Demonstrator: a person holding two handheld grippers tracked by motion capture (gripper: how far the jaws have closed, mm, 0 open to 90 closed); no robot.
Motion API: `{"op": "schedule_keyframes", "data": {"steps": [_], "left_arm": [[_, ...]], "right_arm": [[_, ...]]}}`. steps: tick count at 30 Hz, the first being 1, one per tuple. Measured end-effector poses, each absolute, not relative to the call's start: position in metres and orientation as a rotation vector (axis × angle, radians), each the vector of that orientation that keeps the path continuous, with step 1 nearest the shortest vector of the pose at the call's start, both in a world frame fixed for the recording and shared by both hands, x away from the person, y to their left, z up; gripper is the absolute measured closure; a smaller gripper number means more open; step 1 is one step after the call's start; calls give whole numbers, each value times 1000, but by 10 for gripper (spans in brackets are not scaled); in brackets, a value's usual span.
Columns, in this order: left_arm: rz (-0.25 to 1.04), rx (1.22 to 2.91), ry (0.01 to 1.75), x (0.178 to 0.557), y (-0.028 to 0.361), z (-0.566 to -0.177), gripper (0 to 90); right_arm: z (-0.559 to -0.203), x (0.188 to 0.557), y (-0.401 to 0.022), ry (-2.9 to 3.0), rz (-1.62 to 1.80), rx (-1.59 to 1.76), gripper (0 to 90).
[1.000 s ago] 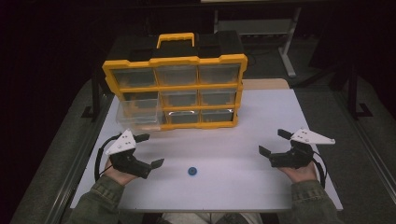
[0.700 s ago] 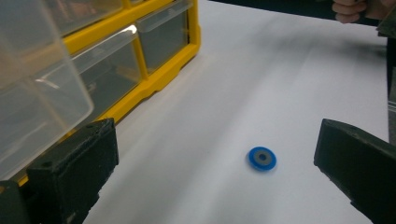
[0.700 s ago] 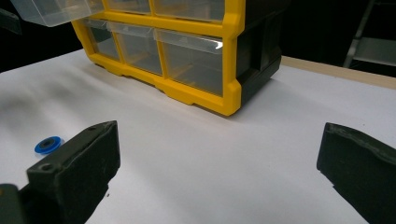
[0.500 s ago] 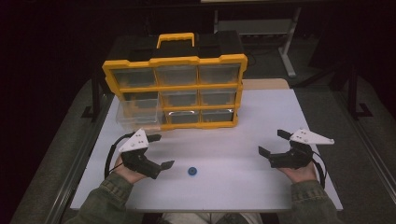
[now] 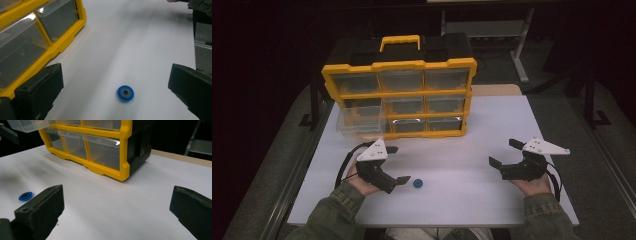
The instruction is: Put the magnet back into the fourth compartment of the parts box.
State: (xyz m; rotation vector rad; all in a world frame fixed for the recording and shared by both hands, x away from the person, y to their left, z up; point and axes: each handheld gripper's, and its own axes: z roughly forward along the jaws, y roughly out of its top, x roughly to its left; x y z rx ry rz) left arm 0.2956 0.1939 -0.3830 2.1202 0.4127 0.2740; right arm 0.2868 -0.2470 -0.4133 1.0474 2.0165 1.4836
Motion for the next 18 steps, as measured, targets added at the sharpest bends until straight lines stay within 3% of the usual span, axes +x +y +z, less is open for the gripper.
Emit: {"op": "schedule_keyframes", "data": {"steps": [18], "left_arm": [[210, 2216, 377, 303, 170, -396, 0]], "right_arm": [[-414, 286, -246, 2023, 1482, 1041, 0]]}}
